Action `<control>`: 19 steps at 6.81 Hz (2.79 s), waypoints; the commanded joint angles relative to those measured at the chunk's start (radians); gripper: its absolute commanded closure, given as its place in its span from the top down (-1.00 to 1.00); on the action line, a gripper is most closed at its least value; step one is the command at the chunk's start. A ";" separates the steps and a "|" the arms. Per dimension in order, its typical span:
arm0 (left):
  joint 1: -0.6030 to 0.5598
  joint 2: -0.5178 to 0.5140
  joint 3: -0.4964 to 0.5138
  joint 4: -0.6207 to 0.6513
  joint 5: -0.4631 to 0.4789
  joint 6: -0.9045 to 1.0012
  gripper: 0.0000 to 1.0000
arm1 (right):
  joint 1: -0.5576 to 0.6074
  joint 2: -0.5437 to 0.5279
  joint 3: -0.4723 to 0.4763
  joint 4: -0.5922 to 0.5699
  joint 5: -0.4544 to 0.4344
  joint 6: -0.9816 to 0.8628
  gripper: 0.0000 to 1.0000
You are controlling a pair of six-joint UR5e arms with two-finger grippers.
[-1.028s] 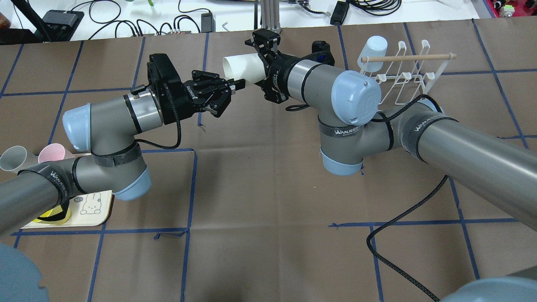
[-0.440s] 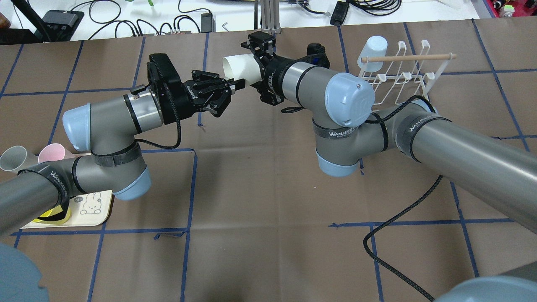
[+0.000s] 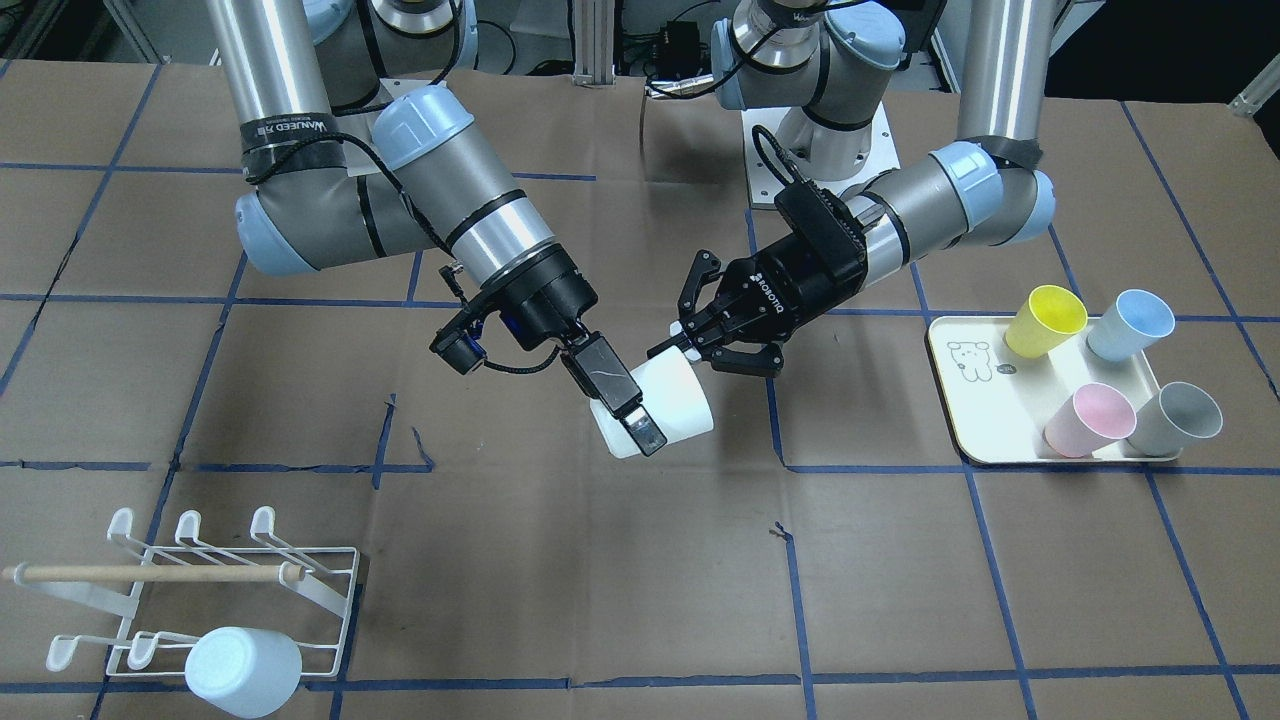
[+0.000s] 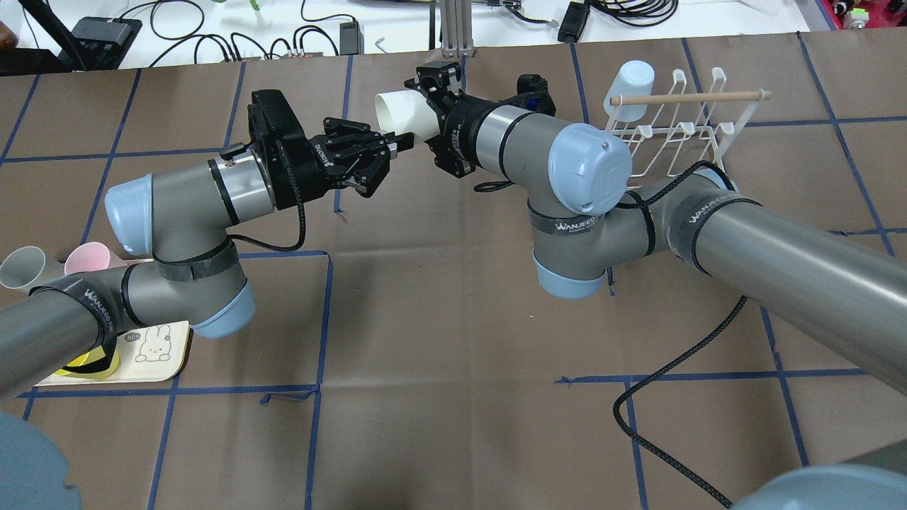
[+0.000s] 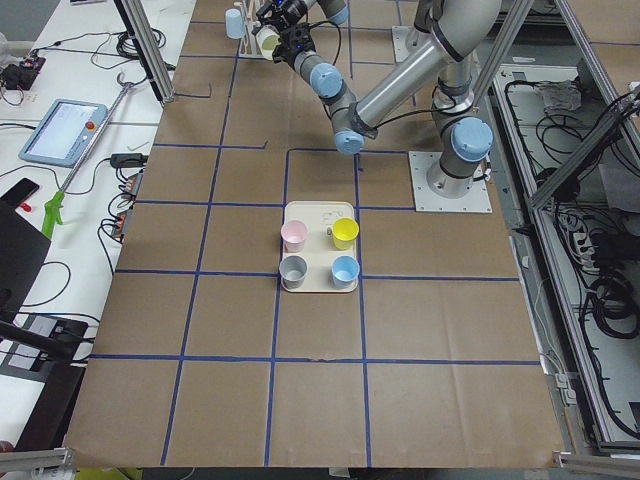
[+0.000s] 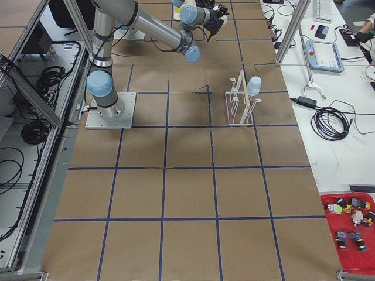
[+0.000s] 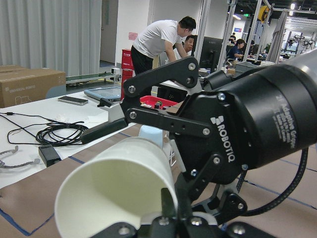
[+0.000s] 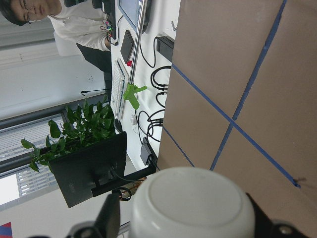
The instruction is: Transfer IKEA cup to right arm and place on rack
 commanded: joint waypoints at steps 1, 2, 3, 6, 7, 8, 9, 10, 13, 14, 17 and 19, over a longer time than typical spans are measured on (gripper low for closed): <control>0.000 0.000 0.002 0.001 0.002 0.000 -0.66 | 0.000 0.000 0.000 -0.001 0.004 0.004 -0.07; 0.000 0.000 0.002 0.000 0.002 0.000 -0.50 | 0.000 0.001 0.000 -0.001 0.007 0.004 -0.12; 0.000 0.000 0.002 0.000 0.002 0.000 -0.12 | 0.000 0.001 0.000 -0.001 0.007 0.004 -0.13; 0.000 0.002 0.005 -0.002 0.003 -0.002 0.97 | 0.000 0.000 -0.002 -0.001 0.007 0.004 -0.13; 0.008 0.009 0.005 -0.003 0.003 -0.003 0.97 | 0.000 0.000 -0.002 -0.001 0.007 0.004 -0.13; 0.032 0.014 0.003 0.000 -0.001 -0.005 0.98 | 0.000 0.000 -0.002 -0.001 0.007 0.004 -0.13; 0.107 0.016 0.002 0.001 -0.018 -0.008 0.98 | 0.000 0.000 -0.002 -0.001 0.007 0.001 -0.13; 0.145 0.017 -0.001 0.006 -0.041 -0.008 0.98 | 0.000 0.001 -0.002 -0.003 0.007 0.001 -0.13; 0.156 0.009 0.053 -0.044 0.192 -0.008 0.98 | -0.106 -0.006 -0.019 0.005 0.005 -0.043 -0.23; 0.138 0.016 0.133 -0.194 0.400 -0.008 0.98 | -0.166 -0.011 -0.016 0.005 0.065 -0.197 -0.45; 0.057 0.010 0.409 -0.700 0.769 -0.211 0.99 | -0.334 -0.055 -0.009 0.009 0.096 -0.767 -0.79; -0.079 0.040 0.515 -1.104 1.053 -0.357 1.00 | -0.418 -0.071 -0.009 0.017 0.081 -1.198 -0.79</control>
